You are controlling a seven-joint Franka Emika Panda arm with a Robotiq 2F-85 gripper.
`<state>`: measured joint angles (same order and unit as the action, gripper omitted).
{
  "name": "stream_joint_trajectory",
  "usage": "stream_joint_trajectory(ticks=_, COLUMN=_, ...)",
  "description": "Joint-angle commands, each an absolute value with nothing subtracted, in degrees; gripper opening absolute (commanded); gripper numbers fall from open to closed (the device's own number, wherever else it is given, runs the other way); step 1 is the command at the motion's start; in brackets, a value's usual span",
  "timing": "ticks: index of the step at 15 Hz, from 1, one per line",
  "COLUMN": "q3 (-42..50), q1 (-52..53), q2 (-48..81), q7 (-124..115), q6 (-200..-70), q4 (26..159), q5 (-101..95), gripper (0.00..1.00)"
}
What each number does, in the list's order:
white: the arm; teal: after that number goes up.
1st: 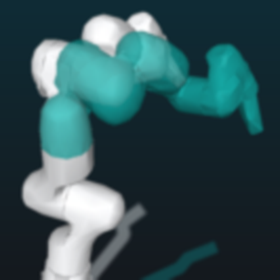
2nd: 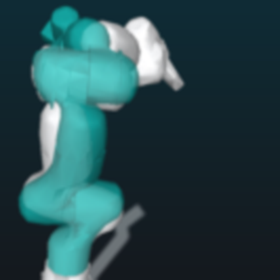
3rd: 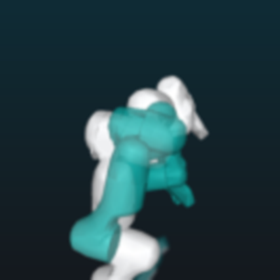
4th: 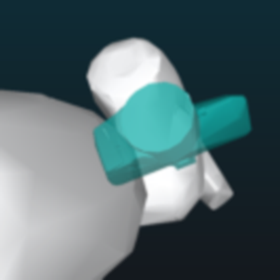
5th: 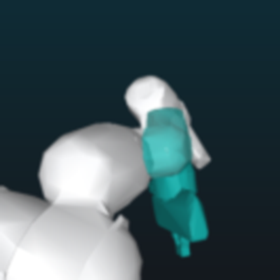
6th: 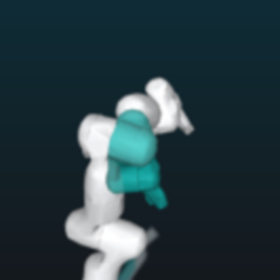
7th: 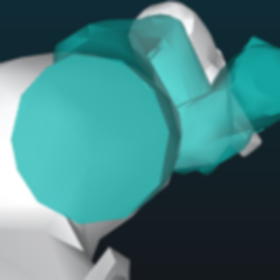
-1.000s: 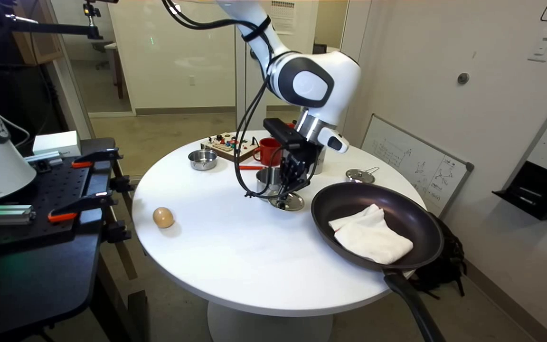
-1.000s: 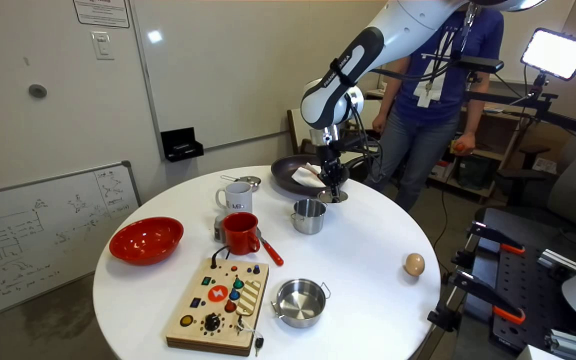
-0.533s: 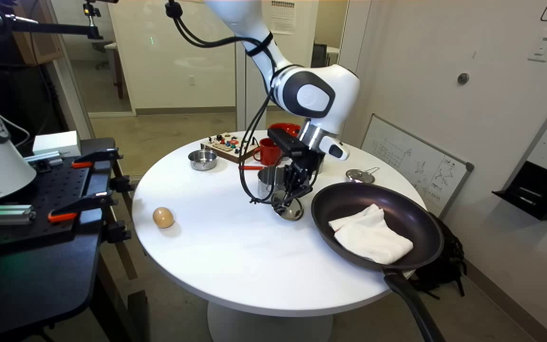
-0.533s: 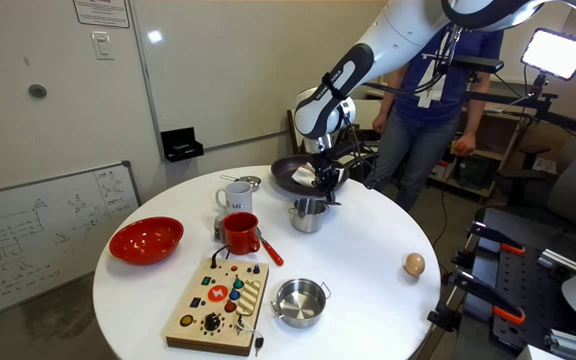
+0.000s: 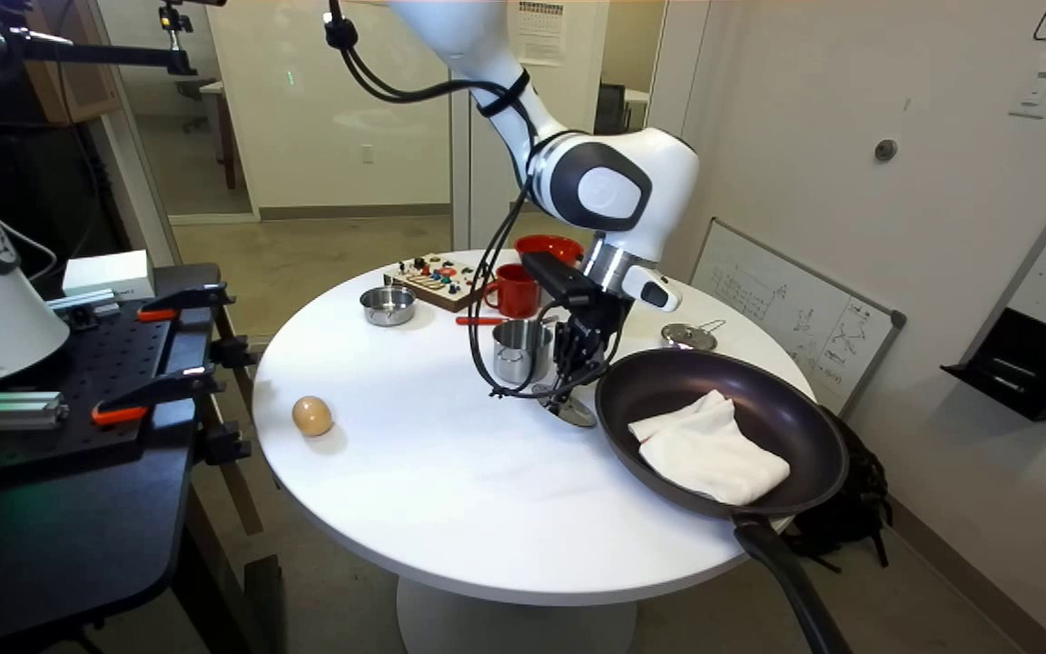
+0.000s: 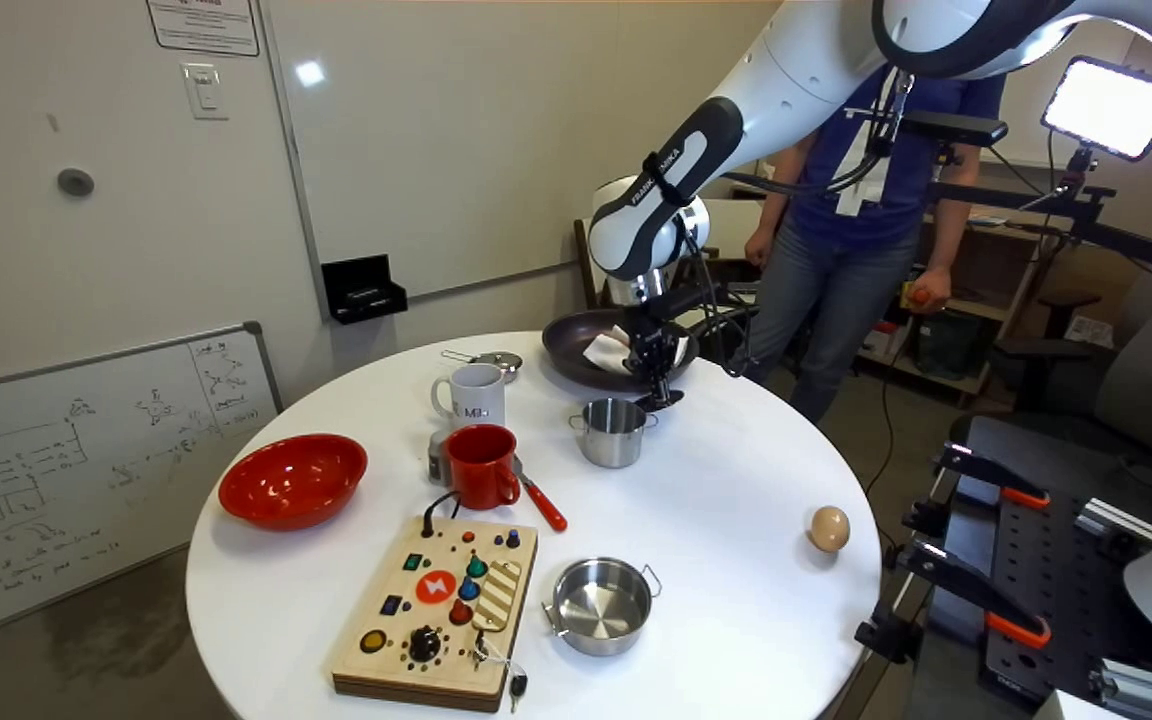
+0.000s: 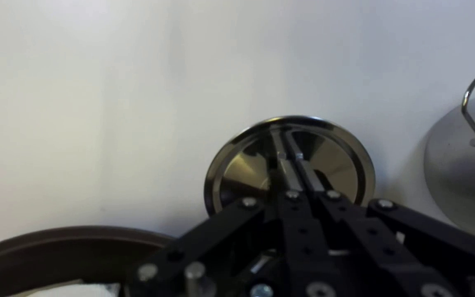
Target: Pick up the lid and put it on the table
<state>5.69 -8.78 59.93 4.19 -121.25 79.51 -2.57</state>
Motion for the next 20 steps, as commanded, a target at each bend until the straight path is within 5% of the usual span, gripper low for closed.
stream_joint_trajectory(ticks=1, q3=6.0, q1=-8.5, q2=61.2, q7=3.3, q6=-119.5, q4=76.8, q5=-3.1, gripper=0.05)
stream_joint_trajectory(ticks=4, q3=5.9, q1=-8.4, q2=61.4, q7=3.5, q6=-118.9, q4=76.3, q5=-3.1, gripper=0.07)
stream_joint_trajectory(ticks=5, q3=5.9, q1=-8.4, q2=61.5, q7=3.5, q6=-118.6, q4=76.2, q5=-3.1, gripper=0.31)
stream_joint_trajectory(ticks=8, q3=5.9, q1=-8.3, q2=61.6, q7=3.6, q6=-117.3, q4=75.8, q5=-3.3, gripper=0.41)
stream_joint_trajectory(ticks=16, q3=5.8, q1=-7.8, q2=59.3, q7=4.0, q6=-117.8, q4=78.4, q5=-3.6, gripper=1.0)
stream_joint_trajectory(ticks=20, q3=5.9, q1=-7.3, q2=56.5, q7=3.9, q6=-119.7, q4=81.8, q5=-3.9, gripper=1.0)
